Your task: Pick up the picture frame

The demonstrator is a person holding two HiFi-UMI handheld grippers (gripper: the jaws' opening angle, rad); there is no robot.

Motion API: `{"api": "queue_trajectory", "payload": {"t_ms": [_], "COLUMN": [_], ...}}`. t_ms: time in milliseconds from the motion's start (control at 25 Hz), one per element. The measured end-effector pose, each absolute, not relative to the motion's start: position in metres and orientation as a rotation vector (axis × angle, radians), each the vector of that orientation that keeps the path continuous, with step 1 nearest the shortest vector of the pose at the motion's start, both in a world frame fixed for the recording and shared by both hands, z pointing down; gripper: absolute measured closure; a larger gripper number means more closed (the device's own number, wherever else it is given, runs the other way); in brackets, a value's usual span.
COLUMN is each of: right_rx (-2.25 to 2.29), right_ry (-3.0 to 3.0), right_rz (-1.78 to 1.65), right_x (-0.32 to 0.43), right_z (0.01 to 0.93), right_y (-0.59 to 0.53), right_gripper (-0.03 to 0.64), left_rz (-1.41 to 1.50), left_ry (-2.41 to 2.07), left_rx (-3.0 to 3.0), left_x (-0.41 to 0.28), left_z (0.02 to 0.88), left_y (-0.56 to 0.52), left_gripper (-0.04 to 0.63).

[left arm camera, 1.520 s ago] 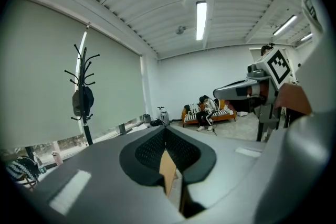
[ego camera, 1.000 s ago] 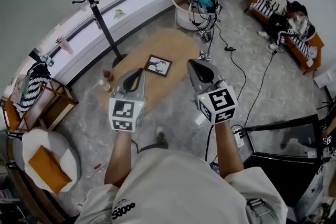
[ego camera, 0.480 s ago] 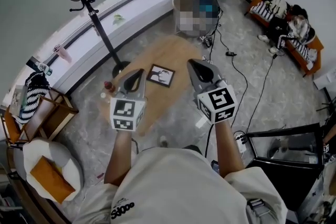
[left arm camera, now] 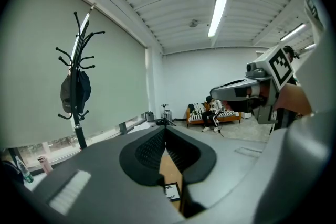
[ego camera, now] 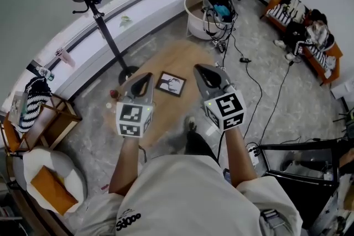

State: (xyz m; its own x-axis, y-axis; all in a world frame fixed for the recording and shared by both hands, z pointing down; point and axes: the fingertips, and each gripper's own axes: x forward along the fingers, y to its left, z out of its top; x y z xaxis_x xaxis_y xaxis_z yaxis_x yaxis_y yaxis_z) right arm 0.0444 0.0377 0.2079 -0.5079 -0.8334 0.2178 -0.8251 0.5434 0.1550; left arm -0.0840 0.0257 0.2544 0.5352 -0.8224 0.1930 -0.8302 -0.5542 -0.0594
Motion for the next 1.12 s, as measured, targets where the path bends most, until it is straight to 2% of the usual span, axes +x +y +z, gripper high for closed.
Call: {"api": "queue_trajectory", "payload": {"t_ms": [680,1120], "right_rx": [1.269,1.112], "right_ry": [-2.533,-2.485], "right_rz": [0.002,0.120], "right_x": [0.073,0.078], "right_z": [0.237,0.307], "right_y": [-0.105,-0.162], "right_gripper": [0.612,0.612], "left_rz": [0.295,0.415], "left_ry": [-1.544,-1.605], "left_rx": [2.580,2.387], "left_x": [-0.065,-0.079], "left_z": [0.274,0.350], "left_y": [-0.112,-0.160], "left_gripper": [0.584,0.583]}}
